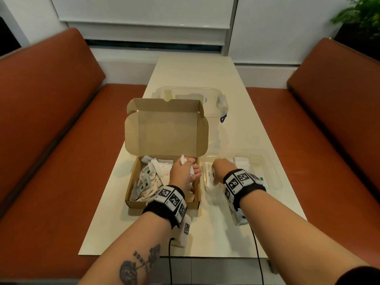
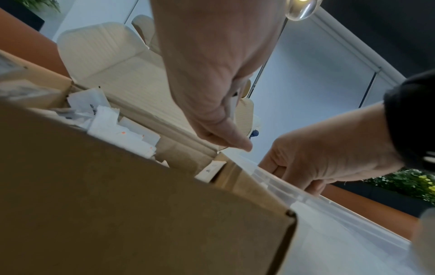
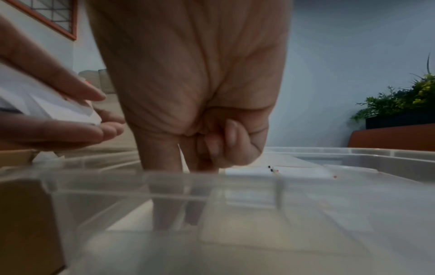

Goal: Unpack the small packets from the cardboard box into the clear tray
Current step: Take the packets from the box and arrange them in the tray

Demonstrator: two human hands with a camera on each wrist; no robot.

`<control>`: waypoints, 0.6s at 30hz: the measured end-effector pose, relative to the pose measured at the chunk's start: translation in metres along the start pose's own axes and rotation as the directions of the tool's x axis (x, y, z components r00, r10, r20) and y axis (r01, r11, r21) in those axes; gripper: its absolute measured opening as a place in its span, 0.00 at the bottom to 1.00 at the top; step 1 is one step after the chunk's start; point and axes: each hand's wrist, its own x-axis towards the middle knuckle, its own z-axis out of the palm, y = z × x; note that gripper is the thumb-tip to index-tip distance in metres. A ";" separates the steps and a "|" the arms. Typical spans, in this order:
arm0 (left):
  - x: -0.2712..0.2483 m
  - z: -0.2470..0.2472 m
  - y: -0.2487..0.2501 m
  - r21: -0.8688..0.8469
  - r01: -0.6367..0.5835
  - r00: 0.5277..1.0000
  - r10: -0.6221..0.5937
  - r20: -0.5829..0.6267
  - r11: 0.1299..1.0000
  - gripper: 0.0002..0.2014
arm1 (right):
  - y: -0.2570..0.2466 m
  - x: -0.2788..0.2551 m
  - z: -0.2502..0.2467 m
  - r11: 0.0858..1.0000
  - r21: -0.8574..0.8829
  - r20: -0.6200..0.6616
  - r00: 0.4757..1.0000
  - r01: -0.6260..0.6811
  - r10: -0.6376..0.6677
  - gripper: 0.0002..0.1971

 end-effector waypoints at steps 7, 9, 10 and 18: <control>-0.003 0.003 0.002 -0.008 -0.006 1.000 0.006 0.011 1.000 0.05 | 0.003 -0.003 0.001 1.000 -0.022 -0.014 1.000 0.019 -0.019 0.22; -0.005 0.003 0.001 -0.008 -0.008 1.000 0.008 0.027 1.000 0.05 | 0.004 -0.004 0.002 0.999 -0.023 -0.017 1.000 0.025 -0.026 0.22; -0.005 0.003 0.001 -0.017 -0.008 0.999 0.009 0.035 1.000 0.04 | 0.004 -0.005 0.003 1.000 -0.008 -0.032 0.999 0.030 -0.030 0.21; -0.011 -0.001 -0.002 -0.060 -0.065 0.990 0.072 0.119 0.996 0.15 | 0.004 -0.023 -0.010 0.746 0.620 -0.372 0.928 0.243 0.007 0.05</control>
